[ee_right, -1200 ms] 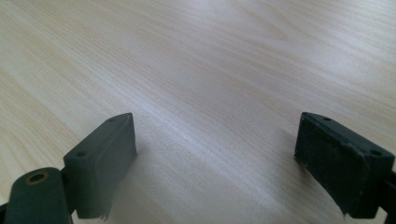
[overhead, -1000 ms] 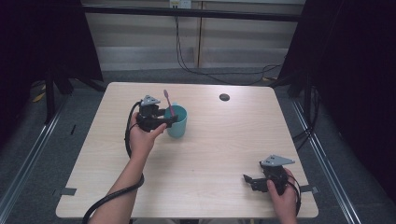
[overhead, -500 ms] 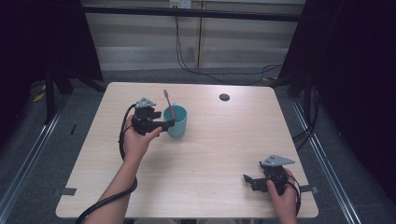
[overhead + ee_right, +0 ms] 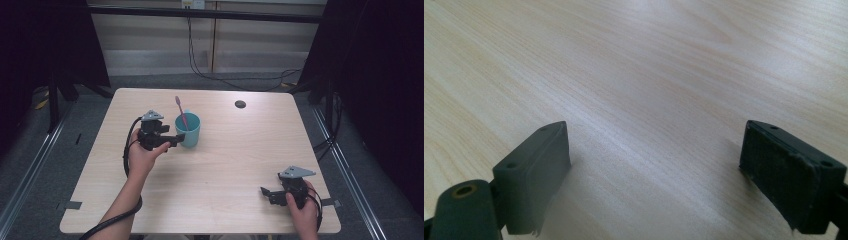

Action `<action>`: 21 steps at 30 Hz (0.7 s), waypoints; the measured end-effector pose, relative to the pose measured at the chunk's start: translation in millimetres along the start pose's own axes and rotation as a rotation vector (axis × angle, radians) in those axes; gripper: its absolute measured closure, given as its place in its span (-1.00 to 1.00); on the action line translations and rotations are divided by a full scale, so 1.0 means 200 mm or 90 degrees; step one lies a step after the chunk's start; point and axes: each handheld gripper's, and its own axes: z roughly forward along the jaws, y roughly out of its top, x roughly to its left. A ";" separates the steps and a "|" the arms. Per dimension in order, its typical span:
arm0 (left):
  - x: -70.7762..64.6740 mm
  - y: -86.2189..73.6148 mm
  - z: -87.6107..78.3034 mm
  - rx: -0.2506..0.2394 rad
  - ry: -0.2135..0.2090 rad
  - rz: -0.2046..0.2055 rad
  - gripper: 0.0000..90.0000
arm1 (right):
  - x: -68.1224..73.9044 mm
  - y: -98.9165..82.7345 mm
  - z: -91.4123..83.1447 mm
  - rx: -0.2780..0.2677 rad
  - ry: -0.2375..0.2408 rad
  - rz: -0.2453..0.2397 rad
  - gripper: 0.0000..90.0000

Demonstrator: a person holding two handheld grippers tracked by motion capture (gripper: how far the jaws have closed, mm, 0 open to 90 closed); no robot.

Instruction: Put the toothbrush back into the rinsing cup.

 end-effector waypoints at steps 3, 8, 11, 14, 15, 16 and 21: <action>0.01 -0.01 -0.01 0.000 0.002 -0.007 -0.48 | 0.00 0.00 0.00 0.000 0.000 0.001 -0.73; 0.02 -0.04 -0.04 0.001 0.003 -0.006 -0.48 | 0.00 0.00 0.00 0.000 0.000 0.000 -0.73; 0.02 -0.05 -0.05 0.003 0.004 -0.006 -0.49 | 0.00 0.00 0.00 -0.001 0.000 0.000 -0.73; 0.03 -0.07 -0.06 0.004 0.005 -0.007 -0.49 | 0.00 0.00 0.00 0.000 0.000 0.000 -0.73; 0.03 -0.07 -0.06 0.006 0.005 -0.008 -0.49 | 0.00 0.00 0.00 0.000 0.000 0.000 -0.73; 0.03 -0.08 -0.06 0.009 0.004 -0.007 -0.49 | 0.00 0.00 0.00 -0.001 0.000 0.000 -0.73; 0.04 -0.11 -0.06 0.014 0.004 -0.009 -0.50 | 0.00 0.00 0.00 0.000 0.000 0.000 -0.73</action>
